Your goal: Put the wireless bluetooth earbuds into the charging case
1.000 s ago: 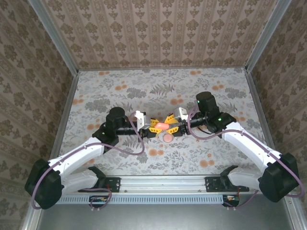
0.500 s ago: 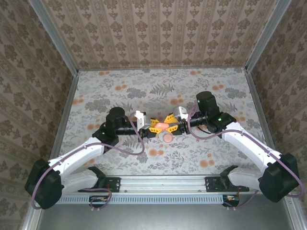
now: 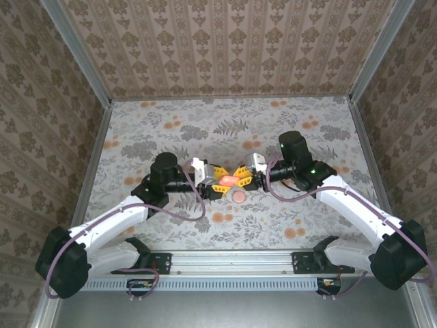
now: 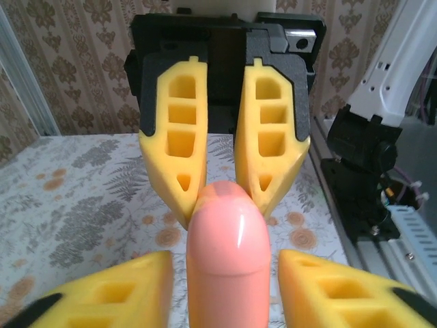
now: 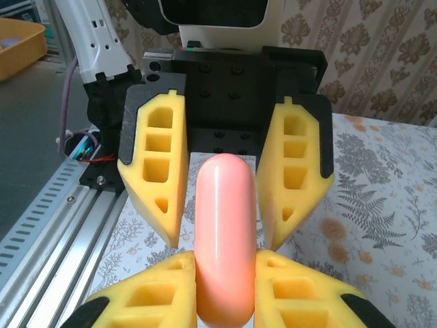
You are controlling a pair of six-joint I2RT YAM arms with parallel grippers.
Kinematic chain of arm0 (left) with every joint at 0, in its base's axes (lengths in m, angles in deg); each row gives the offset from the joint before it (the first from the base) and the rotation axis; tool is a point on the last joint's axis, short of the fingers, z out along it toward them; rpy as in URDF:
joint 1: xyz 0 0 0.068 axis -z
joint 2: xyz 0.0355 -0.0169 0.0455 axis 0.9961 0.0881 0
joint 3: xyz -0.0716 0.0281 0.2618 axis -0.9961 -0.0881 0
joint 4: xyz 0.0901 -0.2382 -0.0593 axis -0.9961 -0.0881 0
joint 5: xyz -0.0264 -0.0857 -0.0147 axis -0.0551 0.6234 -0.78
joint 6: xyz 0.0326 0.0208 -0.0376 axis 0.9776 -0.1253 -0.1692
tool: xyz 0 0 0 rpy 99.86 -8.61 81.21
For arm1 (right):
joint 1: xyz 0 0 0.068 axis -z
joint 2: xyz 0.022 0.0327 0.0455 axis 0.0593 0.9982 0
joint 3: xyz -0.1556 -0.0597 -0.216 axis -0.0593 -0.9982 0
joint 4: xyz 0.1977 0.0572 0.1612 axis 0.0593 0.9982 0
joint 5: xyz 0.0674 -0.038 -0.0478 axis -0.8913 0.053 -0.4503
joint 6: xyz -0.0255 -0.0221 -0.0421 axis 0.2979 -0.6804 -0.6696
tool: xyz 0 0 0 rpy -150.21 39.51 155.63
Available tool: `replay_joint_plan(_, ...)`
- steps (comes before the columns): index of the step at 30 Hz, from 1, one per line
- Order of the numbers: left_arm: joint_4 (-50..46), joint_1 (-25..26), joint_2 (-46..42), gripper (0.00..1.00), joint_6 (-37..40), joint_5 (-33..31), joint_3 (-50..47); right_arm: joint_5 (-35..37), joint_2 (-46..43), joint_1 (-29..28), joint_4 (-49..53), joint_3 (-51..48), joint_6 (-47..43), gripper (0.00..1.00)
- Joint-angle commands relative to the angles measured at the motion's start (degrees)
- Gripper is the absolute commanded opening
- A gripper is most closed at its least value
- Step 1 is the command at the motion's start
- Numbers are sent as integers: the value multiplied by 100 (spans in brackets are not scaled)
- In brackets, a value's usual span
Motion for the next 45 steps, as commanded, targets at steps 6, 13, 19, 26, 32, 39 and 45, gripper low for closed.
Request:
replay_joint_plan(6, -1185, 52, -154, 59, 890, 2, 355, 791, 4, -46, 2255, 1065, -1635, 17)
replay_joint_plan(13, -1107, 58, -119, 58, 886, 3, 375, 1014, 150, -265, 2794, 1310, -2082, 18)
replay_joint_plan(19, -882, 57, -118, 54, 777, 44, 312, 697, 215, -315, 2320, 1147, -1836, 18)
replay_joint_plan(26, -853, 60, -162, 46, 747, 85, 300, 561, 302, -315, 2135, 1074, -1672, 18)
replay_joint_plan(32, -768, 58, -195, 46, 681, 87, 271, 578, 302, -315, 2008, 1033, -1579, 18)
replay_joint_plan(39, -764, 59, -246, 43, 677, 73, 252, 604, 328, -315, 1962, 1002, -1535, 18)
replay_joint_plan(45, -802, 59, -241, 32, 685, 74, 225, 598, 303, -317, 1793, 969, -1442, 18)
